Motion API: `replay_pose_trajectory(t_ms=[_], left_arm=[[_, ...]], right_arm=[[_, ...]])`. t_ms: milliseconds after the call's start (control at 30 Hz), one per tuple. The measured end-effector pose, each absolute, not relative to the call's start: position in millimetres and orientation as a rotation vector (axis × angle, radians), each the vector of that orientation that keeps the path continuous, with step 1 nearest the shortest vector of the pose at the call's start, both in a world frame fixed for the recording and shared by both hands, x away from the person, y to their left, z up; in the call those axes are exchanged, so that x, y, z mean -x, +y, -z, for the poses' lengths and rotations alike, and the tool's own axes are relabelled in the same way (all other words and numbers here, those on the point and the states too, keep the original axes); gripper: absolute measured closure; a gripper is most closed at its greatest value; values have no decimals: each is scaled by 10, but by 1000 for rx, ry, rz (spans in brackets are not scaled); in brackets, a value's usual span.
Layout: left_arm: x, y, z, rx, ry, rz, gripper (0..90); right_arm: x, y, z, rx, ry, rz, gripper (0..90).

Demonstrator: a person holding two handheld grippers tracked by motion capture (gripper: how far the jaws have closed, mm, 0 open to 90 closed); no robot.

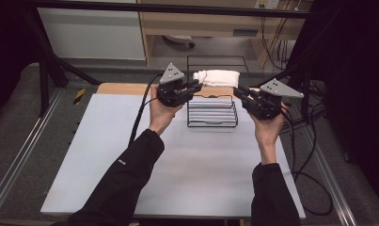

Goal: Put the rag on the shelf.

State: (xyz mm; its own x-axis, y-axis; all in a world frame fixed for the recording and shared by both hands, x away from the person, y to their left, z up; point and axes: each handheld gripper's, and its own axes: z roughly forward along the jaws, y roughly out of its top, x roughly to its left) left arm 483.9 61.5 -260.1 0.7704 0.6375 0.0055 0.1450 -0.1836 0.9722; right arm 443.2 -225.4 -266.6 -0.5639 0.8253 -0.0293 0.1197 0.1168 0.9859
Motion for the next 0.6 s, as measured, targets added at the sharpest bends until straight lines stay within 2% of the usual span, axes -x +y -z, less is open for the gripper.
replay_pose_trajectory(t_ms=[267, 333, 367, 500, 600], left_arm=[[-4827, 607, 2616, -1748, 622, -506, 739], [-4832, 603, 2619, -1750, 626, -506, 745], [-4833, 600, 2623, -1752, 626, -509, 748], [-4840, 593, 2640, -1754, 630, -504, 747], [-4835, 591, 2644, -1756, 630, -501, 724]], right_arm=[[-4394, -2272, 2631, -904, 1781, -1535, 636], [-4383, -2268, 2589, -899, 1777, -1550, 643], [-4380, -2255, 2566, -895, 1776, -1559, 654], [-4427, -2158, 2558, -893, 1816, -1528, 793], [-4518, -2079, 2625, -930, 1857, -1504, 838]])
